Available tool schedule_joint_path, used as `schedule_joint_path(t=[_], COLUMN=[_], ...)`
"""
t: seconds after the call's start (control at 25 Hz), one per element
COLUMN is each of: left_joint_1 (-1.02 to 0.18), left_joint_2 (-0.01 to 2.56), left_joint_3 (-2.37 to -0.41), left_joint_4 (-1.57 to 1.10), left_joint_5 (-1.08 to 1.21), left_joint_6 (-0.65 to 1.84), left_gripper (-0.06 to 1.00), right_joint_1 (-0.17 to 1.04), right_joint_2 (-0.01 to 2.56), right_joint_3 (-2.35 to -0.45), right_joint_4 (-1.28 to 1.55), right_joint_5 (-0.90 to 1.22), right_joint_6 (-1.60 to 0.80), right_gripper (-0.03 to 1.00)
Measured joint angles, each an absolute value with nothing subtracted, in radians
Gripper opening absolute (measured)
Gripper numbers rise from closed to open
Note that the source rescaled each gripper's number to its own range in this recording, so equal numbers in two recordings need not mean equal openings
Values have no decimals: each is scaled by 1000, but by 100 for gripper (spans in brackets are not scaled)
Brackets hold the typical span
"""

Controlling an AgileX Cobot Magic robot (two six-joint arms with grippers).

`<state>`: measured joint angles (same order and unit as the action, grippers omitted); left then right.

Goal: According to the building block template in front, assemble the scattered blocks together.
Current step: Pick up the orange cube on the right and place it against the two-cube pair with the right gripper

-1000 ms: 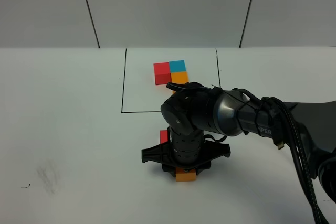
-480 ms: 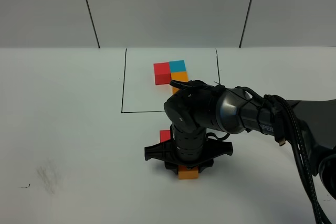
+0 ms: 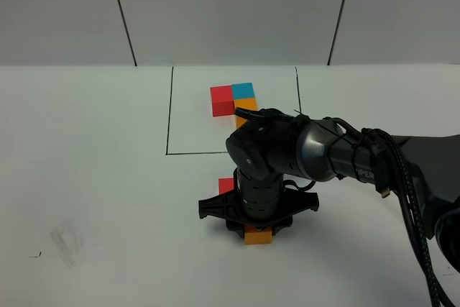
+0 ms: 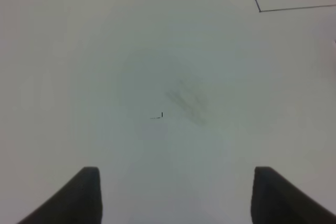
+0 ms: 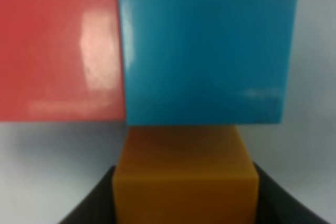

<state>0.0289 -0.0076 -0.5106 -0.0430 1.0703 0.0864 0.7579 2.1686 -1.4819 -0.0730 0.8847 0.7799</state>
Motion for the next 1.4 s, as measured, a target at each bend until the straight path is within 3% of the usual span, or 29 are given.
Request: schedule_joint_path(t=[1.4], left_joint_1=[29], left_joint_2=[-8], left_joint_3=[-511], left_joint_4=[-43], left_joint_5=[1070], left_joint_6=[86], left_gripper=[54], right_joint_1=[729], right_joint_2=[2170], right_joint_3=[-1482], right_joint_4=[-58], right_joint_5=[855], right_joint_6=[760], right_gripper=[0])
